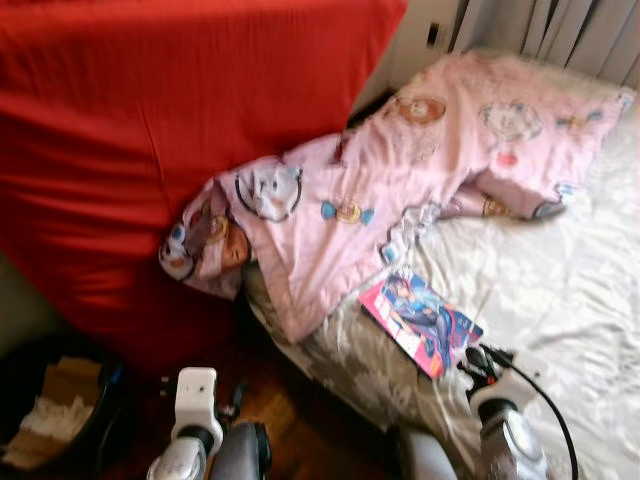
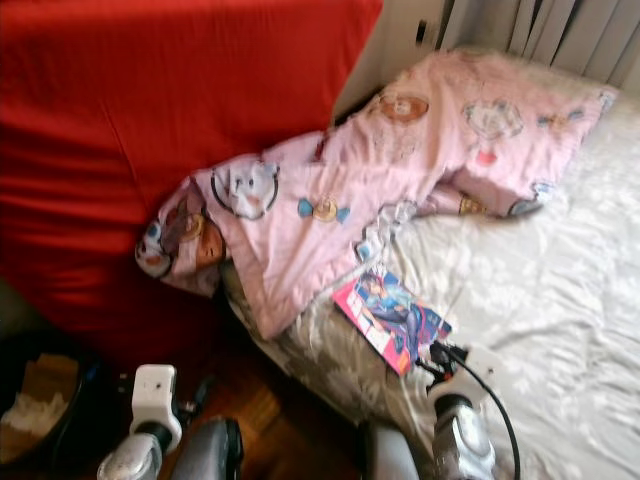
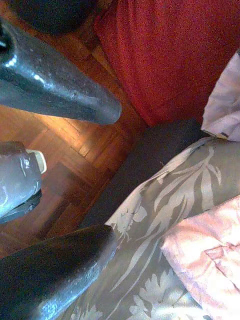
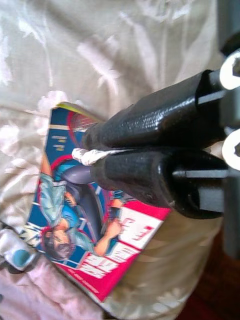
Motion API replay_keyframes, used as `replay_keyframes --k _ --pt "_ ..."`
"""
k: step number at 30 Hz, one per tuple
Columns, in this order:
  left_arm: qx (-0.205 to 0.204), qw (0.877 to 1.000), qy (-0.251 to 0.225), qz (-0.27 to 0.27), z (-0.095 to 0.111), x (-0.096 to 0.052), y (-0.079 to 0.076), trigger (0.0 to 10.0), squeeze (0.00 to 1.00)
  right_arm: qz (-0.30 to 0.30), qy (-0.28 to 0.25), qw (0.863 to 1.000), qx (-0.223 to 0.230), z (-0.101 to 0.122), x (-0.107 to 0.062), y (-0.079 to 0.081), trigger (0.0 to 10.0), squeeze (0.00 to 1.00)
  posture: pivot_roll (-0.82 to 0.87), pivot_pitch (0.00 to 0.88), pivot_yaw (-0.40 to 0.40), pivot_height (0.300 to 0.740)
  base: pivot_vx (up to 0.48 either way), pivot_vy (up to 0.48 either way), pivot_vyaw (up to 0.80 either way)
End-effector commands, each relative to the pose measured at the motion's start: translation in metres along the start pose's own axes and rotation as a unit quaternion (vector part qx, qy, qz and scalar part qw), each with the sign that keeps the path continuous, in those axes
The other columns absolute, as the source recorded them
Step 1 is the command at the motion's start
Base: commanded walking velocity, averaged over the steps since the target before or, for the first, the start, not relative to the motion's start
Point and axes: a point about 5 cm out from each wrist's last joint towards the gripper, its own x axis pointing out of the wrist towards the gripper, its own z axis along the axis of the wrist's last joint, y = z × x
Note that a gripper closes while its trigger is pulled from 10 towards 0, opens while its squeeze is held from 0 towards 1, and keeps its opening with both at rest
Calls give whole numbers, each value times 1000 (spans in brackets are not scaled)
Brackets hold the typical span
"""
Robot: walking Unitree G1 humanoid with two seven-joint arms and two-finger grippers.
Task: Clean up the room
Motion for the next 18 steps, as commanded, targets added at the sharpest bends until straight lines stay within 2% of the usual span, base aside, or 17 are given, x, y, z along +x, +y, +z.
replay_keyframes --k 1,4,5,10,13,15,18 --pt "-3 1000 28 11 -11 -3 4 10000 0 -3 32 999 -14 -12 -5 -4 10000 0 -28 0 -15 601 0 0 0" --pt "-13 998 52 19 -18 -3 6 10000 0 -4 50 998 -26 -17 -7 -5 10000 0 -34 0 -12 601 0 0 0" --pt "-28 996 74 34 -25 -5 11 10000 0 -10 75 996 -48 -25 -10 -6 10000 0 -43 0 -10 601 0 0 0" --pt "-43 992 104 52 -34 -8 16 10000 0 -5 134 988 -82 -43 -17 -6 10000 0 -23 0 -19 625 0 0 0" --pt "-47 990 119 62 -39 -10 17 10000 0 -9 167 982 -87 -53 -23 -7 10000 0 2 0 -28 640 0 0 0" --pt "-66 985 136 82 -46 -14 21 10000 0 -23 199 974 -104 -64 -30 -12 10000 0 2 0 -33 655 0 0 0" --pt "-69 982 153 87 -53 -19 21 10000 0 -37 223 967 -117 -72 -38 -20 10000 0 20 0 -47 675 0 0 0"
